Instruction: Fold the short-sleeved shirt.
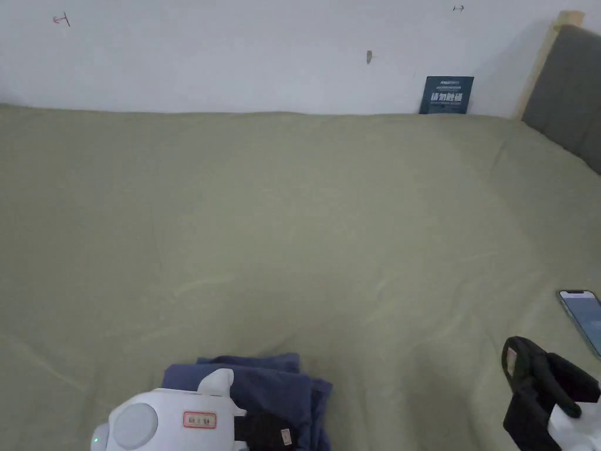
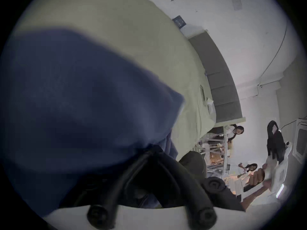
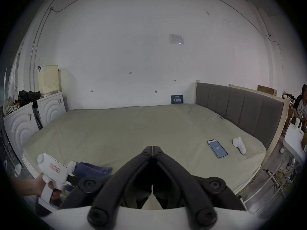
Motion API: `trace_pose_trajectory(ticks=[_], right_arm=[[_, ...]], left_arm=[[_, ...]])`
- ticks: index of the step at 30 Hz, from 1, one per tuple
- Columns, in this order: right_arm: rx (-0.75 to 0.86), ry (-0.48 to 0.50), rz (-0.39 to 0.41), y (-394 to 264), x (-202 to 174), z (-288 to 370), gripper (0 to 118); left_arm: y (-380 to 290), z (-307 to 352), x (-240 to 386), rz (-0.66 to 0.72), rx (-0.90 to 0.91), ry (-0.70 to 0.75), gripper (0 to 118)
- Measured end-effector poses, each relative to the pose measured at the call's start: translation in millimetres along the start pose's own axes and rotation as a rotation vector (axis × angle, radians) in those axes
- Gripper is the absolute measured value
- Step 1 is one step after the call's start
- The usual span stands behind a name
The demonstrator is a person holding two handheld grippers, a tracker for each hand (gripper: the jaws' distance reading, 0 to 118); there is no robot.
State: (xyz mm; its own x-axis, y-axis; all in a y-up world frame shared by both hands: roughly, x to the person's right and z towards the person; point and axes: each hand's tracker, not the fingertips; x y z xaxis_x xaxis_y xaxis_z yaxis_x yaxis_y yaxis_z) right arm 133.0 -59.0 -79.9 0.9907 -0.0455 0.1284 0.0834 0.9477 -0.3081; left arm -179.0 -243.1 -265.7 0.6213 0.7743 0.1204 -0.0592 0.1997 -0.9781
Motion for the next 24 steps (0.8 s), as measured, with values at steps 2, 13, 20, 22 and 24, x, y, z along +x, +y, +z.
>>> trace_pose_trajectory(ticks=[2, 13, 20, 22, 24], right_arm=[[-0.036, 0.024, -0.005, -3.6, -4.1, -5.9, 0], [-0.579, 0.763, -0.33, -65.3, -78.2, -143.0, 0], [-0.844, 0.913, -0.517, -149.0, -64.5, -231.2, 0], [-0.909, 0.975, -0.693, -170.7, -42.1, -251.0, 0], [-0.928, 1.022, -0.819, -176.6, -30.7, -255.5, 0]], left_arm=[[3.1, 14.3, 10.1, -0.012, -0.005, 0.008, 0], [12.2, 159.3, 13.1, -0.166, 0.198, 0.188, 0], [29.3, 173.6, -42.4, -0.069, 0.185, 0.225, 0], [31.1, 170.0, -44.6, -0.054, 0.171, 0.221, 0], [34.6, 165.5, -51.2, -0.026, 0.136, 0.143, 4]])
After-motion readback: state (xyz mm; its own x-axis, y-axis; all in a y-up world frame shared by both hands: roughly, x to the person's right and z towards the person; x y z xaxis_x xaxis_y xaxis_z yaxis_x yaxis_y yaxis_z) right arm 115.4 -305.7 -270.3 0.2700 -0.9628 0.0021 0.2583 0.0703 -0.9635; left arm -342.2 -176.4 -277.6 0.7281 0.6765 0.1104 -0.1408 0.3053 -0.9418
